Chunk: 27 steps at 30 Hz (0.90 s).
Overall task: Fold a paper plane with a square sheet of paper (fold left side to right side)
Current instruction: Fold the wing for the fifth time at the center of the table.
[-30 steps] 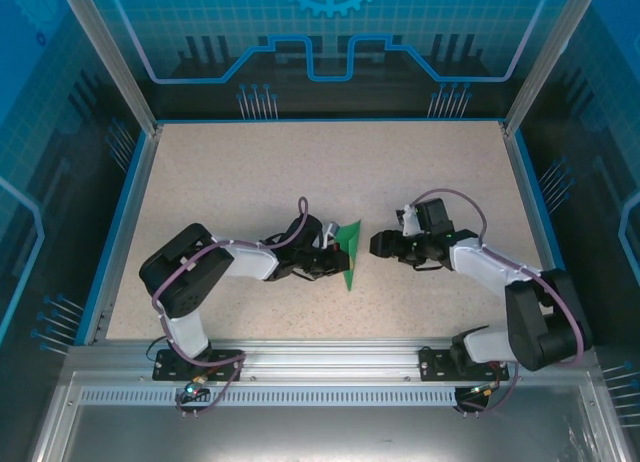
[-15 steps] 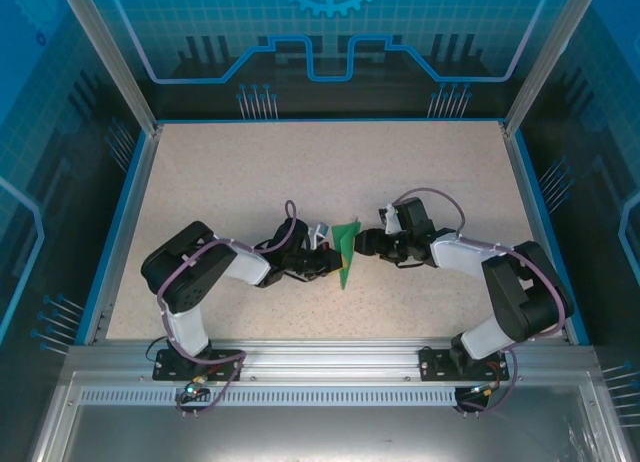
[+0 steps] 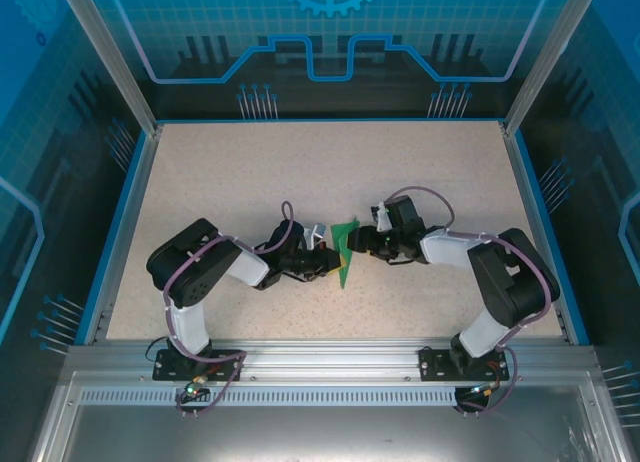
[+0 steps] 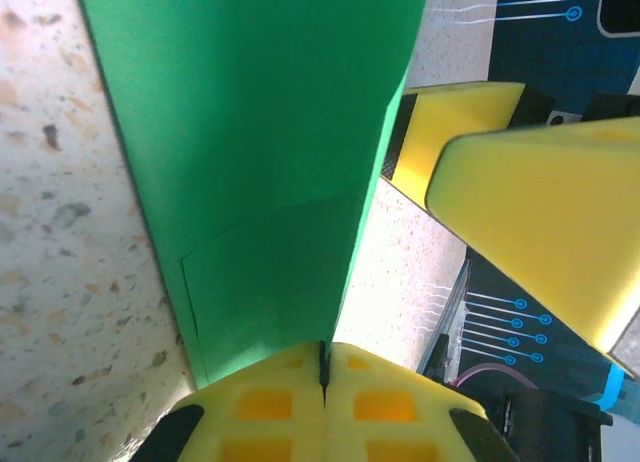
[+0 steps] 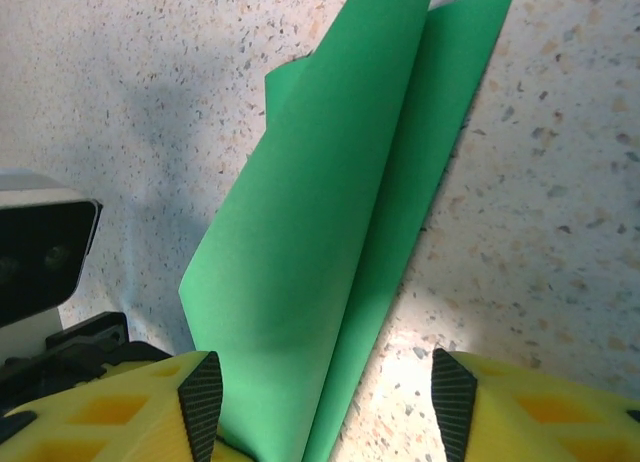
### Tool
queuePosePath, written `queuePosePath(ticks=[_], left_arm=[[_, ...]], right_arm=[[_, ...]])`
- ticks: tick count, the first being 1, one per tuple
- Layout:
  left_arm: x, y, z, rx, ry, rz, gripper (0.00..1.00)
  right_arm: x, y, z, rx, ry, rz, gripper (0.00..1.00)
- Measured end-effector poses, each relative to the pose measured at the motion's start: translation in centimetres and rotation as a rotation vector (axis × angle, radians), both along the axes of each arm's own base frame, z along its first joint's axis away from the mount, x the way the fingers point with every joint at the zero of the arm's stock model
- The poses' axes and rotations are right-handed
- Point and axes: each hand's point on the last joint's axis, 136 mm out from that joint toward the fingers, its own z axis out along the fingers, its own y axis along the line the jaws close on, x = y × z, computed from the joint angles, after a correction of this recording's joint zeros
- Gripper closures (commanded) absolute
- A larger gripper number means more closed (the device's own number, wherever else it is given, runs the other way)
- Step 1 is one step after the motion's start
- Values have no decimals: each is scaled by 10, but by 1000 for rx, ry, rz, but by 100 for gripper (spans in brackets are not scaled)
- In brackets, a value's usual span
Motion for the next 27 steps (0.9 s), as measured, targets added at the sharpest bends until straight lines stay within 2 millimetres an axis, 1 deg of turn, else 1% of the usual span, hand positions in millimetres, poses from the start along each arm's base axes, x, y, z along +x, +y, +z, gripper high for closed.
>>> queuePosePath(ticks=[3, 11, 15, 17, 22, 27], left_arm=[[0, 1, 0, -2, 1, 3, 100], [0, 2, -2, -1, 11, 9, 100], [-1, 3, -3, 1, 21, 13, 99], [-1, 3, -3, 0, 21, 13, 98], [0, 4, -3, 0, 22, 17, 93], [1, 5, -3, 0, 25, 20, 81]], right_arm=[[5, 3, -2, 1, 4, -6, 41], [16, 13, -5, -5, 14, -8, 48], [17, 13, -8, -20, 38, -15, 48], [16, 12, -12, -33, 58, -16, 48], [17, 12, -14, -57, 90, -18, 49], [18, 13, -14, -66, 108, -18, 49]])
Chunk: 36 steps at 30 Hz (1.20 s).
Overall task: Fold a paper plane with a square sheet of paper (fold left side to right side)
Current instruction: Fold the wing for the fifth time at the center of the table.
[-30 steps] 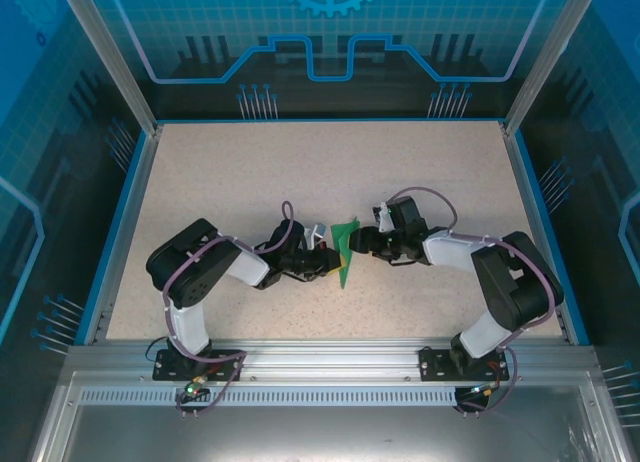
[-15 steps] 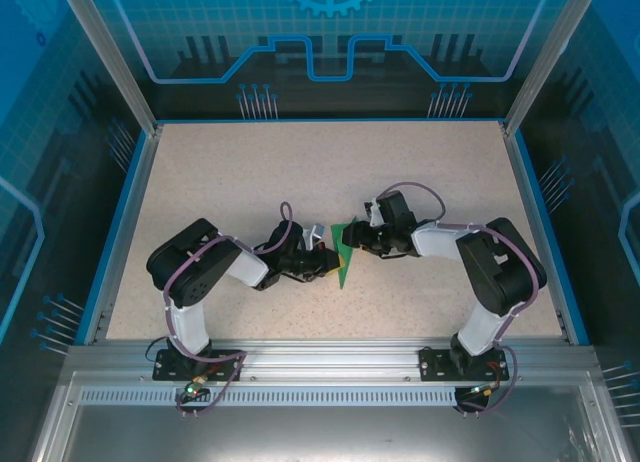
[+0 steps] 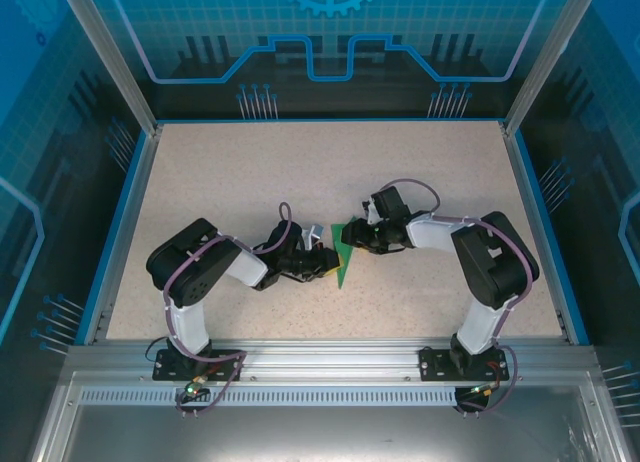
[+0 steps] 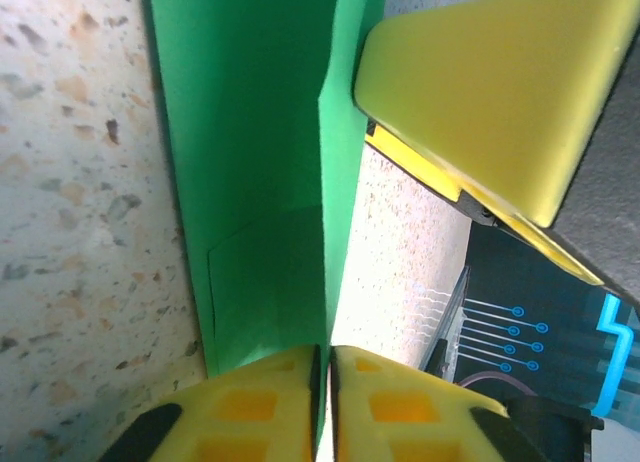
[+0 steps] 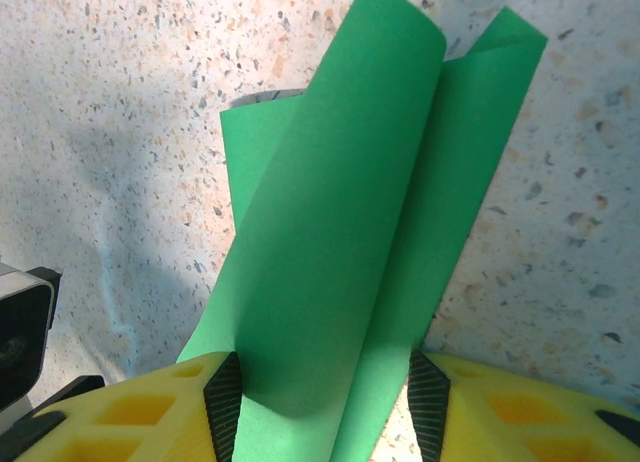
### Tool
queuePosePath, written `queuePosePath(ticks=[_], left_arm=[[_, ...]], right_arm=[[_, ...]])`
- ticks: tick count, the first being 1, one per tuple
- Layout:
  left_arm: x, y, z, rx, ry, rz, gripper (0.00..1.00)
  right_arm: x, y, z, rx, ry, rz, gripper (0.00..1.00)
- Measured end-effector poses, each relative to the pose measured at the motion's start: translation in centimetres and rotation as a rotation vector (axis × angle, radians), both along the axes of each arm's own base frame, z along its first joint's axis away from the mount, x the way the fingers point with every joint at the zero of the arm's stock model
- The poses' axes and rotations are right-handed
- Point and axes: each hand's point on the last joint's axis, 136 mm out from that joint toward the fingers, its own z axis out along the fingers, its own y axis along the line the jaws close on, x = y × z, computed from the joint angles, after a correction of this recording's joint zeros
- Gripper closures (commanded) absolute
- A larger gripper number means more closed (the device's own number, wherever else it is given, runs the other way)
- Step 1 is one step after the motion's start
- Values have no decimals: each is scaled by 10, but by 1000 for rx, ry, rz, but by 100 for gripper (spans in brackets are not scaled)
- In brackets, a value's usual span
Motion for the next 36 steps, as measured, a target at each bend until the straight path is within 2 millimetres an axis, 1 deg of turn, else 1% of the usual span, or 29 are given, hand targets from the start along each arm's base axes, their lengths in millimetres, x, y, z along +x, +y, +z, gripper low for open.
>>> queuePosePath(ticks=[4, 9, 11, 15, 19, 26, 29, 32, 34, 36], left_arm=[[3, 4, 3, 2, 3, 12, 76], [14, 14, 16, -6, -18, 45, 68], [19, 19, 19, -8, -22, 61, 66], [27, 26, 19, 1, -18, 74, 63], [35, 23, 22, -5, -24, 71, 62], [39, 17, 15, -4, -4, 52, 62], [40, 17, 9, 2, 9, 51, 64], [41, 15, 5, 6, 19, 46, 70], [42, 14, 4, 7, 20, 43, 77], [42, 14, 4, 7, 15, 39, 86]], right_arm=[[0, 0, -1, -5, 9, 0, 49], [0, 0, 0, -5, 11, 0, 49], [0, 0, 0, -6, 12, 0, 49], [0, 0, -1, -6, 12, 0, 49], [0, 0, -1, -6, 12, 1, 49], [0, 0, -1, -8, 12, 3, 49], [0, 0, -1, -8, 12, 4, 49], [0, 0, -1, -8, 12, 4, 49], [0, 0, -1, -8, 13, 4, 48], [0, 0, -1, -6, 13, 5, 47]])
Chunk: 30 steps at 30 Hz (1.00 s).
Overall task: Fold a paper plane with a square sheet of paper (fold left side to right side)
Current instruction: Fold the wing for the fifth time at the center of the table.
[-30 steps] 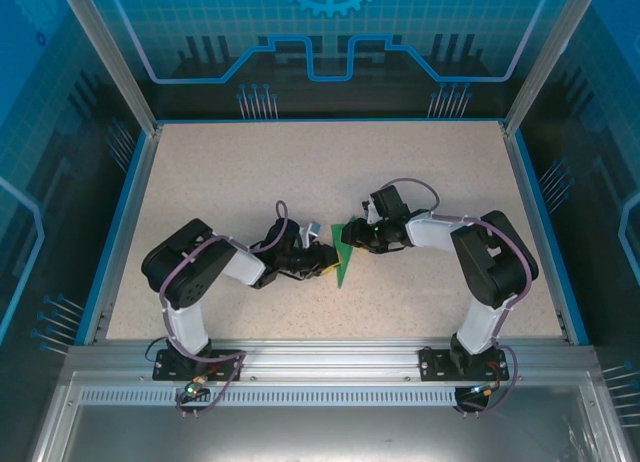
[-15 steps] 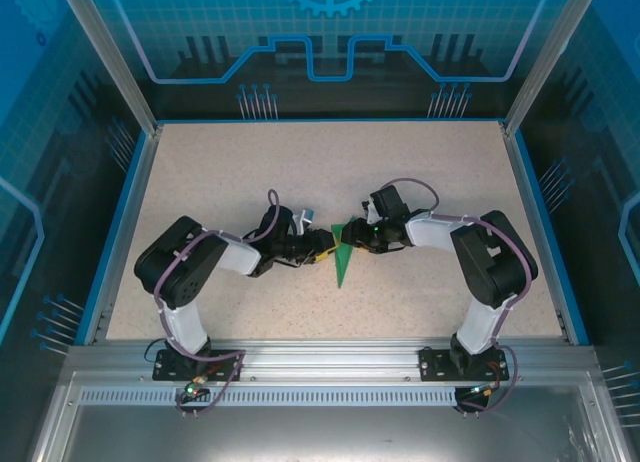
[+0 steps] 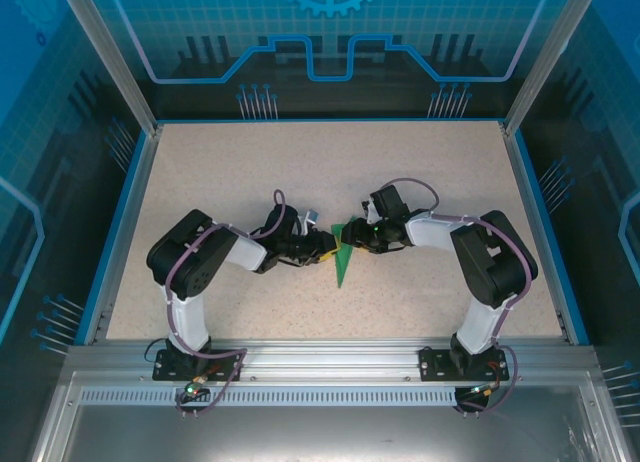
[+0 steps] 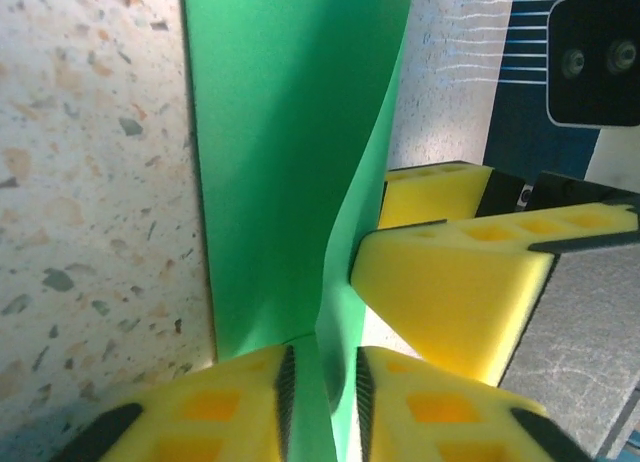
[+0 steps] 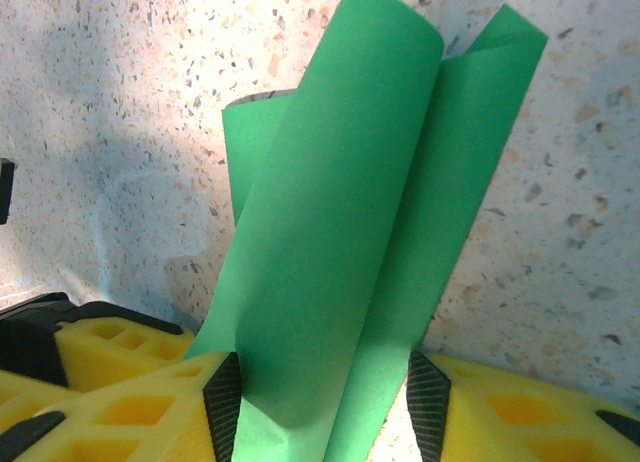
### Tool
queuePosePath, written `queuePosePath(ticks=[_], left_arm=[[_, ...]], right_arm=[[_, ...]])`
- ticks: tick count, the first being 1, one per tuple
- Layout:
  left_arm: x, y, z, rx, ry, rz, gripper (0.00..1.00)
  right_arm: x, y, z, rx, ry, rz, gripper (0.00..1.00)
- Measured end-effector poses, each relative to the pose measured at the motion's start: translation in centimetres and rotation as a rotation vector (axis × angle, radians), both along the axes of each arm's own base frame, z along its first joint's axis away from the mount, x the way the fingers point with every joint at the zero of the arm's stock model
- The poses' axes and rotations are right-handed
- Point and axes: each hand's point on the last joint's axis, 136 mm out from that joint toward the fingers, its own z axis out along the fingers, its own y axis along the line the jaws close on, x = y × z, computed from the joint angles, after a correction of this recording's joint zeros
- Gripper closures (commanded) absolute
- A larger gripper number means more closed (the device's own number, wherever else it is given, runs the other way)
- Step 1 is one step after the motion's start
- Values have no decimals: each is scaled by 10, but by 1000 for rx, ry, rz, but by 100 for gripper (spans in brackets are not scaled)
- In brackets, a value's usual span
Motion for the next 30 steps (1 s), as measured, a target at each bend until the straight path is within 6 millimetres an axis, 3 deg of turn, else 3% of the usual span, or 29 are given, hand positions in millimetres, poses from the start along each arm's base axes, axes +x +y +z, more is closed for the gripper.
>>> queuePosePath(ticks=[4, 8, 17, 30], left_arm=[[1, -1, 0, 7, -12, -8, 99], [1, -1, 0, 11, -18, -13, 100], [4, -2, 3, 13, -35, -20, 100], [3, -2, 1, 18, -30, -21, 100]], right_arm=[[0, 1, 1, 9, -1, 4, 46], [0, 1, 4, 16, -4, 4, 42], [15, -11, 32, 52, -63, -42, 1], [39, 4, 41, 97, -67, -47, 1]])
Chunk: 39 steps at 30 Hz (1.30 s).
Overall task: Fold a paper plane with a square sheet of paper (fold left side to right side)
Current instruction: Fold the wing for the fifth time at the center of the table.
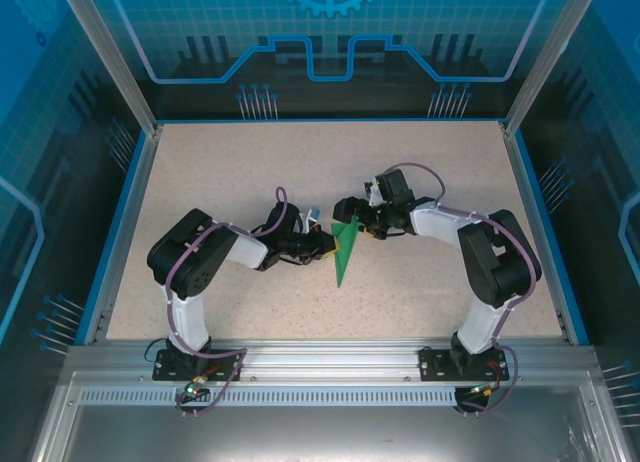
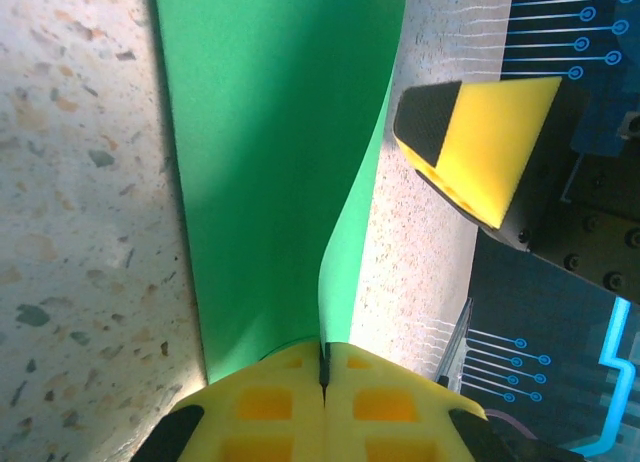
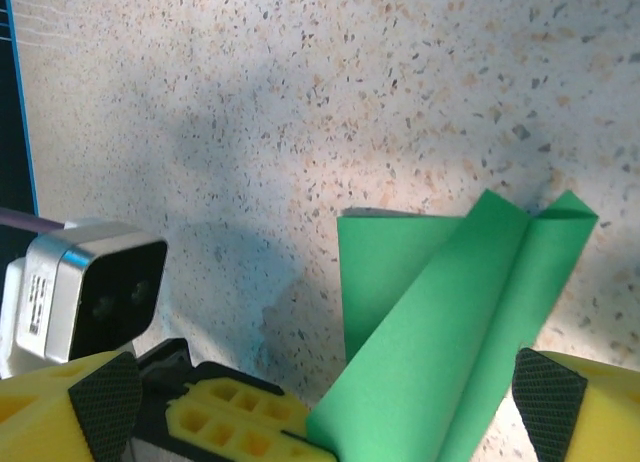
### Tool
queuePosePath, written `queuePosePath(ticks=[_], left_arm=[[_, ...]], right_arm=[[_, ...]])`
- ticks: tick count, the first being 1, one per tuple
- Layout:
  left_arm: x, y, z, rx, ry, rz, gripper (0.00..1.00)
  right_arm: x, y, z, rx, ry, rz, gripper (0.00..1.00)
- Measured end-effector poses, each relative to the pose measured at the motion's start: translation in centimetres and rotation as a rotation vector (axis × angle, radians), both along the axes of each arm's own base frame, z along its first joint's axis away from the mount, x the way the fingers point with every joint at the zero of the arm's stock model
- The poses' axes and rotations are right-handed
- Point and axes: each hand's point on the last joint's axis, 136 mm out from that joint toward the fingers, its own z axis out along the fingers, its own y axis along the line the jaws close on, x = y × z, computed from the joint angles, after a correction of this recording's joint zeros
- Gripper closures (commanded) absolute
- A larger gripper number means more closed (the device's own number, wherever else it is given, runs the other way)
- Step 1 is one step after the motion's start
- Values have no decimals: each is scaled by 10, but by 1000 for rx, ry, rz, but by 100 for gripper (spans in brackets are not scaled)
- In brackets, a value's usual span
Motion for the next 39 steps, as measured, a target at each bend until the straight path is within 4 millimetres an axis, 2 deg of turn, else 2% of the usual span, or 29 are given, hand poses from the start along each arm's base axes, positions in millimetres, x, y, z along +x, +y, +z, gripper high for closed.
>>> queuePosePath(ticks=[13, 29, 34, 39], left_arm=[[0, 0, 0, 1, 1, 0, 100], [0, 1, -1, 3, 1, 0, 100], [2, 1, -1, 22, -14, -15, 100], [5, 1, 2, 24, -26, -32, 100]], right_arm=[[4, 4, -19, -19, 54, 0, 1], [9, 13, -11, -11, 57, 16, 1], [7, 13, -22, -39, 96, 21, 1], [9, 14, -22, -56, 108, 25, 1]])
